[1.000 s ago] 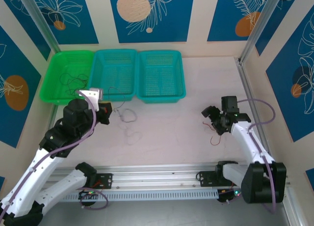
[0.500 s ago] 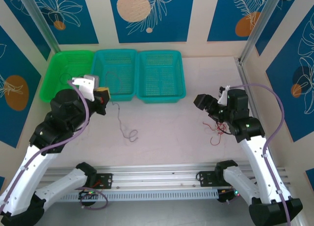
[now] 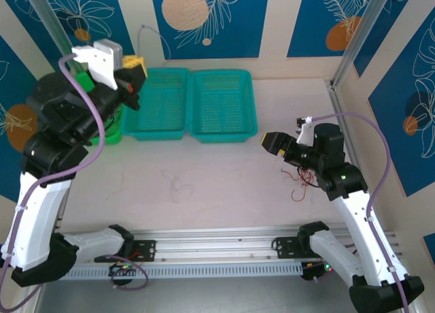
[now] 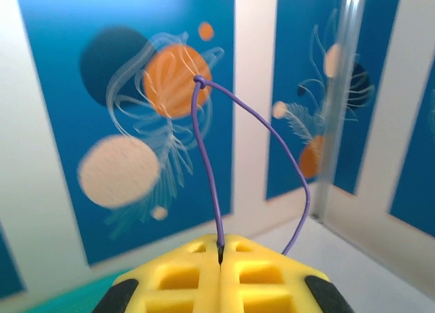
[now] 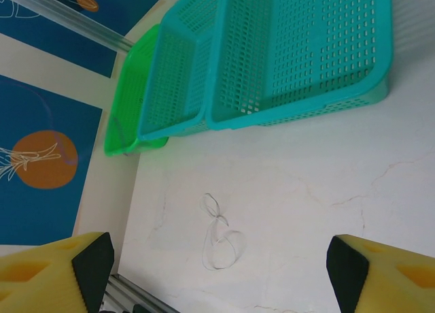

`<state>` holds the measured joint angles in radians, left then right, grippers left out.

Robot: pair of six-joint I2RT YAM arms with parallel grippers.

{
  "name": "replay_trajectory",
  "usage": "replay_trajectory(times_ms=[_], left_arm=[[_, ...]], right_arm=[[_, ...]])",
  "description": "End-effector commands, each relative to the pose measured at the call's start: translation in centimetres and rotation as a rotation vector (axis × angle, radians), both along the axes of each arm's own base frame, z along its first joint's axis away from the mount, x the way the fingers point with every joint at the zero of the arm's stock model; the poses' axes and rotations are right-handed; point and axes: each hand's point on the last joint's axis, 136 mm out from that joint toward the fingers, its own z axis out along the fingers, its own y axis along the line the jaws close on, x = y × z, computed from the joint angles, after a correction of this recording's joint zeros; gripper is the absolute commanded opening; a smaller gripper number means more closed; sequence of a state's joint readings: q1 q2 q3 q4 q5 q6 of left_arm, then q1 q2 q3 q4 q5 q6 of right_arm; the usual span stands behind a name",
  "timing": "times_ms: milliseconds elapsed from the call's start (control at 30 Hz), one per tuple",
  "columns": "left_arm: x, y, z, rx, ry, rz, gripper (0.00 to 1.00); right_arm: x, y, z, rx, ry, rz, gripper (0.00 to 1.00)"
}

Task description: Untangle the cables

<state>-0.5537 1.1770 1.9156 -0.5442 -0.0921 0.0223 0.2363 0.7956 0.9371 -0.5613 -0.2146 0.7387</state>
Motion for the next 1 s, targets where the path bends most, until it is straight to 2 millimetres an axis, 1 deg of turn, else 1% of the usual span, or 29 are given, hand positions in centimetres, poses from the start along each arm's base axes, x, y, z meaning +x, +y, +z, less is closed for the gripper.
replay_trajectory(times_ms=[0, 67, 200, 300, 333, 400, 467, 567, 633, 800, 867, 967], left_arm=[[1.9, 2.7, 2.5, 0.151, -0.107, 0.210, 0.00], [3.3, 3.7, 3.9, 0.218, -0.144, 0.303, 0.00], [7.3, 6.2, 4.9, 0.322, -0.139, 0.461, 0.00], [10.2, 9.4, 4.8, 0.313, -0.117, 0.564, 0.00], [11.1, 10.6, 4.6, 0.305, -0.101, 0.595, 0.00], [12.6, 12.4, 3.8, 0.305, -0.071, 0.642, 0.00], [14.1, 14.2, 2.5, 0.295, -0.027, 0.675, 0.00], [16.2, 17.9, 0.1, 0.275, 0.051, 0.746, 0.00], [17.7, 20.7, -2.2, 0.254, 0.114, 0.790, 0.00], [20.6, 26.4, -7.9, 0.154, 0.266, 0.843, 0.00], [22.0, 27.7, -10.3, 0.117, 0.326, 0.830, 0.00], [24.3, 28.7, -14.5, 0.061, 0.423, 0.801, 0.00]], right_arm=[[-0.4, 0.4, 1.3, 0.002, -0.035, 0.029, 0.84], [-0.5, 0.3, 1.2, -0.002, -0.031, 0.028, 0.84], [-0.8, 0.3, 1.2, -0.004, -0.026, 0.032, 0.84], [-1.1, 0.1, 1.3, -0.015, -0.028, 0.029, 0.84], [-1.2, 0.0, 1.4, -0.018, -0.030, 0.028, 0.84], [-1.5, -0.1, 1.5, -0.027, -0.035, 0.027, 0.84], [-1.8, -0.4, 1.7, -0.042, -0.045, 0.022, 0.84], [-2.1, -0.7, 1.9, -0.057, -0.056, 0.013, 0.84], [-2.2, -0.7, 2.0, -0.057, -0.059, 0.014, 0.84], [-2.2, -0.8, 2.0, -0.049, -0.048, 0.006, 0.84], [-2.2, -0.7, 1.9, -0.043, -0.042, 0.004, 0.84], [-2.3, -0.9, 1.9, -0.041, -0.039, -0.006, 0.84]])
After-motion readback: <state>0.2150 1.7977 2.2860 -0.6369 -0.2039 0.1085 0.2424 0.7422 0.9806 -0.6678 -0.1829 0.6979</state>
